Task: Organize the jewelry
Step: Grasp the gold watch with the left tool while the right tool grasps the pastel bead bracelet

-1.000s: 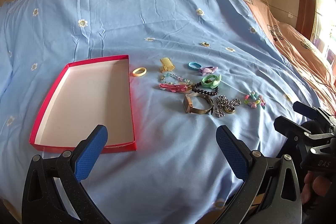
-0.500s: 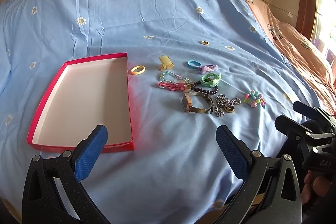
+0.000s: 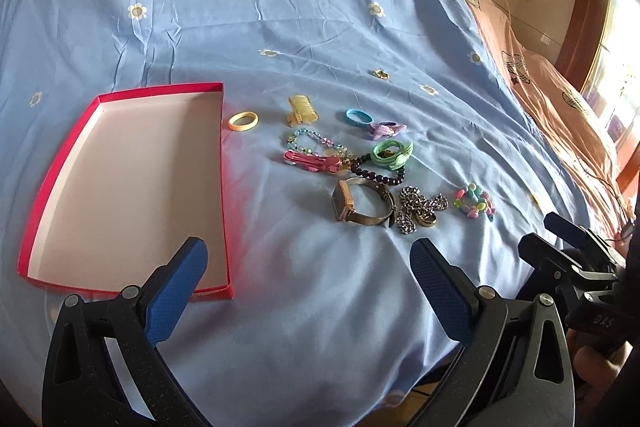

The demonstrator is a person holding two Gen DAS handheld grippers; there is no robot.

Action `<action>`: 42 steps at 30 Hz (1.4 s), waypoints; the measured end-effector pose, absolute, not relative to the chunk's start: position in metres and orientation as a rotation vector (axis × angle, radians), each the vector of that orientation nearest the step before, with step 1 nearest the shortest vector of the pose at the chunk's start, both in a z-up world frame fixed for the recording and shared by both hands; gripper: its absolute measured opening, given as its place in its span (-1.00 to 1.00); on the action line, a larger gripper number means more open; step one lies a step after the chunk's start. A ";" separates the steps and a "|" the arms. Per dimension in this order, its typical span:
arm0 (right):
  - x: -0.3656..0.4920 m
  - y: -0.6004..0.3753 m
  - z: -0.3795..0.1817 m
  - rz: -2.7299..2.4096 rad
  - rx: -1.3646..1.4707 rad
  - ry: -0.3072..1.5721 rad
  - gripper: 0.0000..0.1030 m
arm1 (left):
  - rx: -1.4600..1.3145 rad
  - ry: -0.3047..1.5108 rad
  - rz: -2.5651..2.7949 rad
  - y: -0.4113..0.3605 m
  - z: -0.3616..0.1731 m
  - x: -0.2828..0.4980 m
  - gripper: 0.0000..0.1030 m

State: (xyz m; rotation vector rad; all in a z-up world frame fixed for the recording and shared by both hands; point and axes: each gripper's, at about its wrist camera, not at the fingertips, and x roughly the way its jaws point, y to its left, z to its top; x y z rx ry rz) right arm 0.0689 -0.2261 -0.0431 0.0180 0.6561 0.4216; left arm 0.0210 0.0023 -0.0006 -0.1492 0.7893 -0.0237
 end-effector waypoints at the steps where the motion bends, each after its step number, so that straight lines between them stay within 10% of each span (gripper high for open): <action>1: 0.071 -0.227 -0.044 0.421 0.021 0.658 0.96 | -0.150 0.794 -0.025 0.002 -0.001 0.024 0.95; 25: 0.152 -0.235 -0.076 0.360 0.018 0.809 0.63 | -0.076 0.922 -0.118 -0.021 -0.034 0.108 0.14; 35: 0.162 -0.241 -0.089 0.333 0.038 0.850 -0.56 | -0.074 0.963 -0.182 -0.026 -0.049 0.117 -0.76; 42: 0.158 -0.238 -0.078 0.357 0.054 0.824 -0.70 | -0.088 0.937 -0.203 -0.022 -0.044 0.109 -0.86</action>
